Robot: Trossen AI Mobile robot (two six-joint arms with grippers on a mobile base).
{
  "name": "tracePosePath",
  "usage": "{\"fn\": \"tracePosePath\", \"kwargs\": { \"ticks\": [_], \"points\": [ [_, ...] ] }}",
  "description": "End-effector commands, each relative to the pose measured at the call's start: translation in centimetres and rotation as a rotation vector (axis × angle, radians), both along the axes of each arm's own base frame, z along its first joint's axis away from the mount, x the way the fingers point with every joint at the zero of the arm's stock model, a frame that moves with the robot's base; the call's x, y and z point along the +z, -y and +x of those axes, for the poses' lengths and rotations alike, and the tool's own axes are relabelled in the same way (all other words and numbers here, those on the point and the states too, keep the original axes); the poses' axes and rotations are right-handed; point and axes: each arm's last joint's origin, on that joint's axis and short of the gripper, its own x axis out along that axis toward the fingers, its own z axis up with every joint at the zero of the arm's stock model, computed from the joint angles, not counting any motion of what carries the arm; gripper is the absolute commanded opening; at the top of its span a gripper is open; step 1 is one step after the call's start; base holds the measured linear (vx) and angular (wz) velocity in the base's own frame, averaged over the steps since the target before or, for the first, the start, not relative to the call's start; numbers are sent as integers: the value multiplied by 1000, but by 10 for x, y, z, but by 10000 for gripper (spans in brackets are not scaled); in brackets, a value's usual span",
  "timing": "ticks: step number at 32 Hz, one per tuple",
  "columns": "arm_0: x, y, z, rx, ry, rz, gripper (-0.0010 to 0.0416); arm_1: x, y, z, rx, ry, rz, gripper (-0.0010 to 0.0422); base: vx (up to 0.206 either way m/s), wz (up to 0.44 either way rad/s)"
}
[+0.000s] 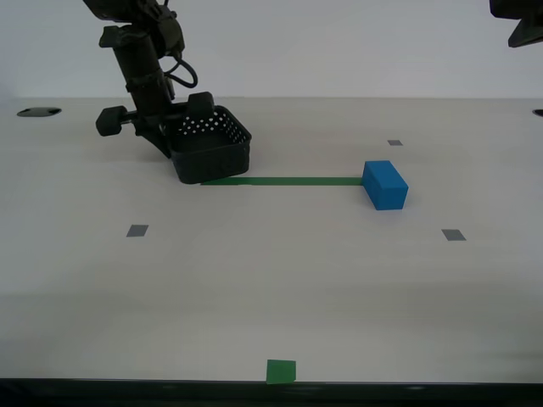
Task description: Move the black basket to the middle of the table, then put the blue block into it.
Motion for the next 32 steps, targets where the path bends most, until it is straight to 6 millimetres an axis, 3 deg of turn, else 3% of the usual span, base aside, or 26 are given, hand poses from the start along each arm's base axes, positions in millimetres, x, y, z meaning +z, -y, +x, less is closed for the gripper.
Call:
{"fn": "tracePosePath", "kwargs": {
  "ticks": [1, 7, 12, 17, 23, 26, 32],
  "points": [
    [0, 0, 0, 2, 1, 1, 0, 0, 1, -1, -12, -2, 0, 4, 0, 0],
    [0, 0, 0, 2, 1, 1, 0, 2, 9, -6, -42, -46, -67, -2, 0, 0],
    [0, 0, 0, 2, 0, 0, 0, 10, 32, -18, -120, -82, -106, -2, 0, 0],
    [0, 0, 0, 2, 1, 0, 0, 27, 76, -36, -237, -49, -124, -2, 0, 0],
    [0, 0, 0, 2, 0, 1, 0, 29, 130, -62, -358, -16, -139, -2, 0, 0],
    [0, 0, 0, 3, 0, 1, 0, 26, 140, -66, -370, 0, -135, -2, 0, 0],
    [-1, -1, -1, 4, -13, 0, 0, 22, 137, -66, -354, 25, -68, 0, 0, 0]
  ]
}}
